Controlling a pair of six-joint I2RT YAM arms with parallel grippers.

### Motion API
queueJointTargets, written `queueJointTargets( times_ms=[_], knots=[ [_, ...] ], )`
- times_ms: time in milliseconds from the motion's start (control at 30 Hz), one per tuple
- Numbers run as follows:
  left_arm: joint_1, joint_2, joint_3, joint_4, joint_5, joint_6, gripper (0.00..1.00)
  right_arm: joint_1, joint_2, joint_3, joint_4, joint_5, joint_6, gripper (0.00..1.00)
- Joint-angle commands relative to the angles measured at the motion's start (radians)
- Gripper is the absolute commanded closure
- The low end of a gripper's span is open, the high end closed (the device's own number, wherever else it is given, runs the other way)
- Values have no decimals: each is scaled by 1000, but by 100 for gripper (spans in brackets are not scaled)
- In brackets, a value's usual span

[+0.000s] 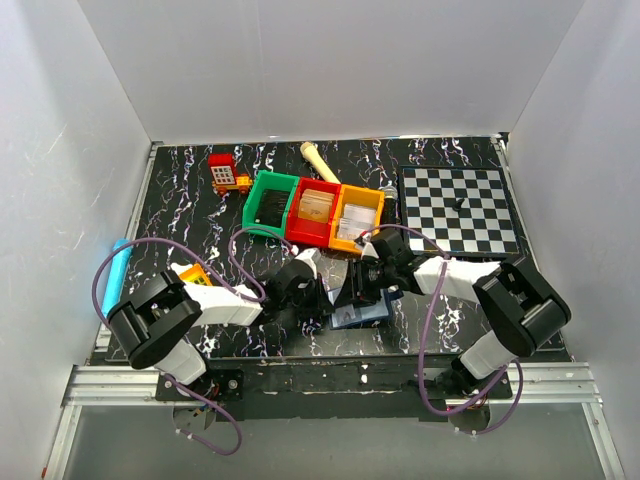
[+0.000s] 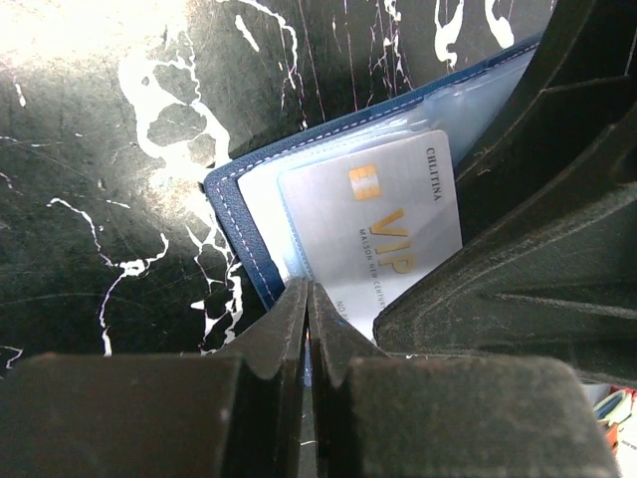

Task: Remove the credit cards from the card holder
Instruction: Remove the credit card from the card holder.

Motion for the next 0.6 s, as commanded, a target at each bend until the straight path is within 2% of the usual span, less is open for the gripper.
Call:
queueJointTargets(
  times_ms=[0, 567],
  knots=[
    [-11, 46, 6, -114, -9, -18, 100, -8, -58, 30, -4, -9, -15, 59],
    [-11, 113, 46, -152, -3, -24, 100, -25, -112, 29, -83, 13, -49, 60]
  ],
)
